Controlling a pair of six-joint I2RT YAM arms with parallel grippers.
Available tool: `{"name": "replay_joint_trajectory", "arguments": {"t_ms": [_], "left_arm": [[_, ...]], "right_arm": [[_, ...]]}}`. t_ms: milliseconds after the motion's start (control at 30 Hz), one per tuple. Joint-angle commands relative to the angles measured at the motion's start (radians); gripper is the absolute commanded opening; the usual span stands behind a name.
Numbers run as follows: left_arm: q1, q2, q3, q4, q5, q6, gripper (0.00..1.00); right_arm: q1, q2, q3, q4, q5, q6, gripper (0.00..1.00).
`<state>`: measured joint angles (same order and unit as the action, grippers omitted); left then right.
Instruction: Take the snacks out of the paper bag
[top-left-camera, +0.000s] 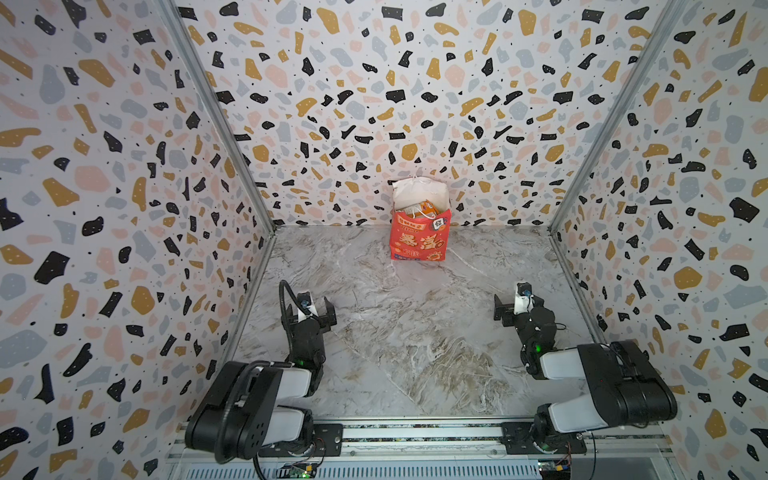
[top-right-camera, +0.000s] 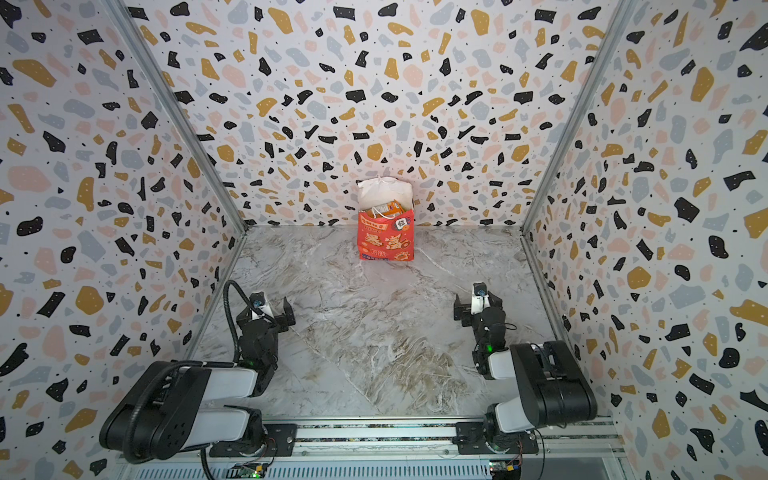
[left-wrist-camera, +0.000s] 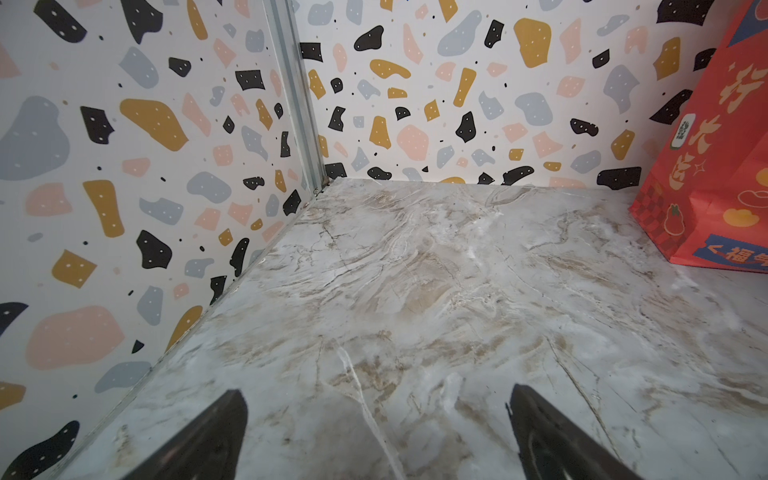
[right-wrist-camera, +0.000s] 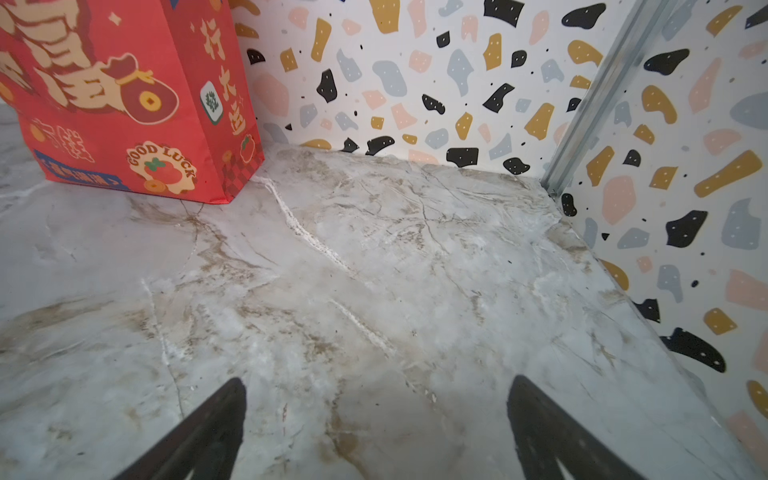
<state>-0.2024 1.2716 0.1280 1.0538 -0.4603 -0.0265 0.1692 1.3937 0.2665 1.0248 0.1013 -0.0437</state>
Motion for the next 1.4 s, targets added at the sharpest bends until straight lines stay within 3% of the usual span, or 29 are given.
{"name": "replay_joint_trajectory", "arguments": {"t_ms": [0, 67, 100, 167, 200, 233, 267, 333, 400, 467, 633, 700, 1033, 1267, 1367], "left_arm": [[-0.051, -0.182, 0.127, -0.238, -0.068, -0.007, 0.95], [-0.051, -0.284, 0.155, -0.262, -0.023, -0.107, 0.92], [-0.050, -0.314, 0.162, -0.223, 0.016, -0.150, 0.90], [-0.049, -0.300, 0.247, -0.219, 0.069, -0.200, 0.84], [-0.045, -0.256, 0.334, -0.283, 0.107, -0.212, 0.74], [-0.040, -0.200, 0.424, -0.346, 0.159, -0.217, 0.60], [-0.031, -0.126, 0.525, -0.410, 0.240, -0.224, 0.46], [-0.026, 0.026, 0.712, -0.497, 0.356, -0.251, 0.36], [-0.018, 0.169, 0.882, -0.572, 0.476, -0.266, 0.24], [-0.016, 0.281, 0.986, -0.575, 0.509, -0.287, 0.16], [0.018, 0.567, 1.300, -0.701, 0.628, -0.317, 0.00], [0.020, 0.678, 1.439, -0.777, 0.672, -0.294, 0.00], [0.031, 1.102, 1.867, -0.786, 0.778, -0.410, 0.00], [0.028, 1.393, 2.193, -0.777, 0.804, -0.560, 0.00], [0.018, 1.462, 2.263, -0.762, 0.796, -0.594, 0.00]], "right_arm": [[0.058, -0.134, 0.169, -0.257, 0.145, 0.104, 0.99], [0.045, -0.134, 0.243, -0.443, 0.228, 0.436, 0.99], [0.018, -0.125, 0.281, -0.524, 0.188, 0.555, 0.99], [-0.075, -0.081, 0.332, -0.481, -0.191, 0.563, 0.94], [-0.085, -0.050, 0.365, -0.447, -0.309, 0.559, 0.74], [-0.078, -0.019, 0.400, -0.460, -0.346, 0.558, 0.57], [-0.061, 0.015, 0.464, -0.495, -0.351, 0.555, 0.43], [-0.049, 0.094, 0.600, -0.589, -0.378, 0.552, 0.22], [-0.049, 0.186, 0.735, -0.657, -0.412, 0.542, 0.08], [-0.052, 0.284, 0.855, -0.700, -0.458, 0.530, 0.01], [-0.067, 0.577, 1.218, -0.860, -0.591, 0.506, 0.00], [-0.066, 0.680, 1.344, -0.888, -0.641, 0.494, 0.00], [-0.071, 1.107, 1.959, -1.009, -0.723, 0.548, 0.00], [-0.044, 1.297, 2.130, -0.835, -0.760, 0.724, 0.00], [-0.025, 1.364, 2.199, -0.781, -0.764, 0.780, 0.00]]}}
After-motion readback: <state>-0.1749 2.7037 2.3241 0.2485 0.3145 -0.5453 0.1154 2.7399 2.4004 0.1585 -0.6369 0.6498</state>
